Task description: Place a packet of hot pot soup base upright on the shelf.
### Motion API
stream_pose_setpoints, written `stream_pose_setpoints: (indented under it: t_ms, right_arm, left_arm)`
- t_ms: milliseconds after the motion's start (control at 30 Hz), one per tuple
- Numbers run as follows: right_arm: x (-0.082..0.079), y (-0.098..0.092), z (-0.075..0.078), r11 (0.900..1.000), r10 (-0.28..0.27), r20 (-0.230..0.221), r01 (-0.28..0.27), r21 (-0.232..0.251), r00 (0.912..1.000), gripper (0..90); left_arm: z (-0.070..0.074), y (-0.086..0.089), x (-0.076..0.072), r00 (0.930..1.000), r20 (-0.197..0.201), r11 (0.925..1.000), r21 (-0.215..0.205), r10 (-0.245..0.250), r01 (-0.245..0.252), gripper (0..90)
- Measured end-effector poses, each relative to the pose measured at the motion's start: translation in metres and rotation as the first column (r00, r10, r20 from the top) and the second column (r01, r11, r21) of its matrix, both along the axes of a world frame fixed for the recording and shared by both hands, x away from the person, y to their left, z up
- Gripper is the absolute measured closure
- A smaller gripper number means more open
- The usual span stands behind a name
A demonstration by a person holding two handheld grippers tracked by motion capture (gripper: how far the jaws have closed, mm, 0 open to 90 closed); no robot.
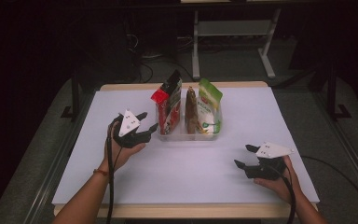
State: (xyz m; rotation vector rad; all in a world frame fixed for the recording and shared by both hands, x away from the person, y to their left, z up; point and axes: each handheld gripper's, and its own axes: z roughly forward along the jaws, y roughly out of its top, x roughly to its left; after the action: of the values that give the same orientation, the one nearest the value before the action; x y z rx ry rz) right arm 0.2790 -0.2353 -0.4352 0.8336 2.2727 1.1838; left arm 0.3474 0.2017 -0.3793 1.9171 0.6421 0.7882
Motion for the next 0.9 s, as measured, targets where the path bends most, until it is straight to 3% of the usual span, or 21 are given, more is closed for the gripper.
stream_pose_setpoints:
  t_ms: [700, 900]
  right_arm:
    - [-0.001, 0.007, 0.004, 0.996, 0.004, 0.024, -0.002, -0.084, 0.9997, 28.3]
    - [0.001, 0.005, 0.004, 0.995, -0.002, 0.019, 0.004, -0.099, 0.9998, 27.9]
  left_arm:
    - [-0.012, 0.028, -0.004, 0.9983, -0.058, 0.9967, 0.081, -0.002, 0.007, 29.7]
    - [-0.018, 0.039, -0.007, 0.9967, -0.078, 0.9964, 0.079, -0.023, 0.029, 27.3]
